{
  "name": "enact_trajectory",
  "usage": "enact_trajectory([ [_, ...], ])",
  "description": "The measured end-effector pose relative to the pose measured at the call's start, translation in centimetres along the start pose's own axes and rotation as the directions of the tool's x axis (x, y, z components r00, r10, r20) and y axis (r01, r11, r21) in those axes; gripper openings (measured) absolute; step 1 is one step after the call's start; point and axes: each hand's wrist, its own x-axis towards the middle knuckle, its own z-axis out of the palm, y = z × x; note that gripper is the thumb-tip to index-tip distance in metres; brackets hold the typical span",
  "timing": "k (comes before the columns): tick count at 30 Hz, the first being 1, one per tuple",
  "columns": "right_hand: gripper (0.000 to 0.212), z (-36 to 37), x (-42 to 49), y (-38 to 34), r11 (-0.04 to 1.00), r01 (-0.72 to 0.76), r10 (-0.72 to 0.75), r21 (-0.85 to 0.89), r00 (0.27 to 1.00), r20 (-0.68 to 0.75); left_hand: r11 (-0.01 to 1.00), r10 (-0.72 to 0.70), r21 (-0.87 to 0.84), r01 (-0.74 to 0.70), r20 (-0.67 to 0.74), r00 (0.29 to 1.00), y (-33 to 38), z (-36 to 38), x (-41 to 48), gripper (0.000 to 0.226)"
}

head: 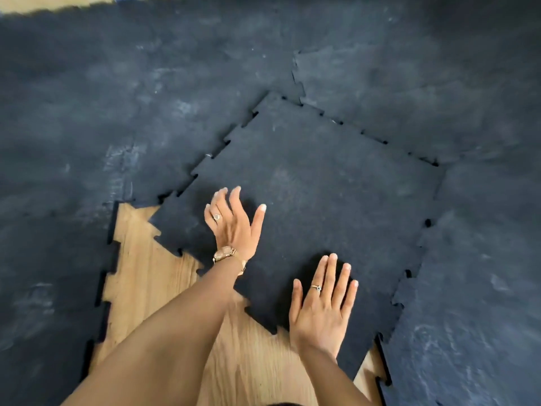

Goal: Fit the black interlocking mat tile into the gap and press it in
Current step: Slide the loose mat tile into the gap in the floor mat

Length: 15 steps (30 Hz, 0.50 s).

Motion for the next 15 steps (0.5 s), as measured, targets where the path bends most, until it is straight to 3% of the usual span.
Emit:
enact_trajectory([
  [1,0.069,0.1,0.1,0.0,1.000,0.007,-0.007,0.008,1.000,-0.020,0.996,-0.089,-0.016,0.089,0.004,0.996,-0.6,-0.4,1.9,0.075],
  [3,0.069,0.1,0.1,0.1,1.000,0.018,-0.018,0.008,0.999,-0.032,0.953,-0.301,0.031,0.300,0.141,0.943,-2.1,-1.3,4.5,0.105],
  [5,0.068,0.3,0.1,0.1,1.000,0.026,-0.026,-0.006,0.998,-0.059,0.917,-0.397,0.155,0.368,0.250,0.883,-3.3,-2.4,5.9,0.126],
  [9,0.068,0.3,-0.1,-0.1,1.000,0.018,-0.018,0.013,0.998,-0.061,0.924,-0.299,0.329,0.196,0.301,0.905,-3.8,-4.4,7.5,0.143],
  [12,0.073,0.4,-0.1,-0.1,1.000,0.000,0.002,0.030,0.997,-0.083,0.909,-0.240,0.409,0.077,0.364,0.900,-4.4,-5.6,8.1,0.131],
  [13,0.081,0.1,-0.1,-0.2,0.997,-0.060,0.064,0.045,0.994,-0.090,0.903,-0.220,0.428,0.046,0.368,0.903,-4.6,-6.1,8.1,0.129],
  [15,0.111,-1.2,0.1,-0.2,0.937,-0.318,0.327,0.147,0.944,-0.040,0.890,-0.206,0.456,0.008,0.387,0.899,-5.0,-6.6,8.1,0.130],
])
